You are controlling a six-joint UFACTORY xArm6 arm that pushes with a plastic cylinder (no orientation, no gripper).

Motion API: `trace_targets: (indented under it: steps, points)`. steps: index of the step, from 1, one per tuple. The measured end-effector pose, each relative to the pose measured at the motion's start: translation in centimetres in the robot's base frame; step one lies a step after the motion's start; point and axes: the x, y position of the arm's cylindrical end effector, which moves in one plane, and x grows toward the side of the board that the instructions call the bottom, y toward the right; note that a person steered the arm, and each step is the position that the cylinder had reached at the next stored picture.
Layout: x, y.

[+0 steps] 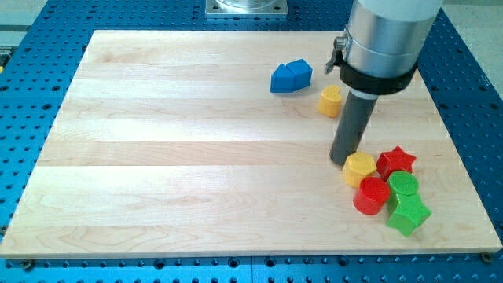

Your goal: Push the yellow heart above the hexagon

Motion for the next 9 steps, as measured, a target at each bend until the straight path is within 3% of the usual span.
trace_targets:
  steps: [1, 2, 3, 4, 5, 7, 9]
  points:
    - [0.6, -1.9]
    - [-0.8, -8.9]
    - [-6.1, -11.3]
    - [-11.8, -6.2]
    - [-12.9, 0.5]
    - [-14.0, 7.4]
    - [-6.4, 3.8]
